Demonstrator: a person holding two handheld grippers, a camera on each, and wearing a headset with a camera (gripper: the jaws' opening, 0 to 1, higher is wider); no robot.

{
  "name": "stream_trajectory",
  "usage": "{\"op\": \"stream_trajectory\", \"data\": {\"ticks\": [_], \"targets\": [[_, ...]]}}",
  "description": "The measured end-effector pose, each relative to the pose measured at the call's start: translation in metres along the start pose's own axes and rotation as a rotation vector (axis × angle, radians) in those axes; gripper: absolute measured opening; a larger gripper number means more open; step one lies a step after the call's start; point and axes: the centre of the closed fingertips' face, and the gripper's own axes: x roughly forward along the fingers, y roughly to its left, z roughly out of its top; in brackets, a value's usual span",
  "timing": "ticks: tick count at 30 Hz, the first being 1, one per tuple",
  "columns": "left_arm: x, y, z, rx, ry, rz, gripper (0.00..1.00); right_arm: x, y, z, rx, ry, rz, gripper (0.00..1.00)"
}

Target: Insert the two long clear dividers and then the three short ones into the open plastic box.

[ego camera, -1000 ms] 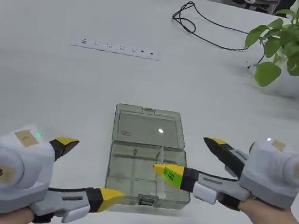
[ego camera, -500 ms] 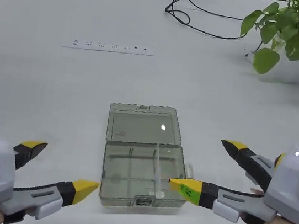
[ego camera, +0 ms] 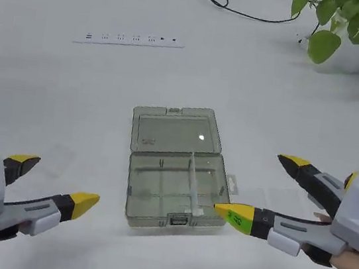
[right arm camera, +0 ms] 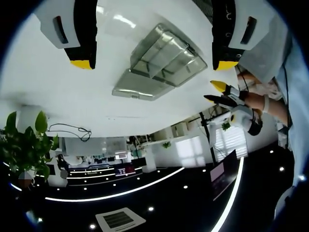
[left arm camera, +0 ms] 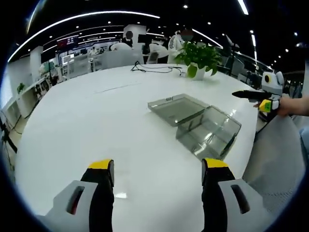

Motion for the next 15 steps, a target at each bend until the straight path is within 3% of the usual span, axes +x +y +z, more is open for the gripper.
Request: {"op": "stream_trajectory", "data": {"ticks": [2, 5, 8, 9, 15], "targets": [[0.001, 0.012, -0.006, -0.017, 0.044, 0.020, 0.78, 0.003, 0.005, 0.000, 0.000, 0.003, 0.009, 1.00], [0.001, 0.034, -0.015, 0.032, 0.124, 0.080, 0.76, 0.003, 0.006, -0.002, -0.004, 0.014, 0.014, 1.00], [0.002, 0.050, -0.021, 0.018, 0.183, 0.100, 0.76, 0.004, 0.008, 0.000, -0.019, 0.019, 0.020, 1.00], [0.004, 0.053, -0.020, 0.020, 0.181, 0.098, 0.75, 0.003, 0.007, -0.001, -0.026, 0.023, 0.021, 1.00], [0.006, 0.069, -0.032, 0.051, 0.306, 0.105, 0.67, -0.002, 0.002, 0.002, -0.028, 0.017, 0.009, 1.00]]}}
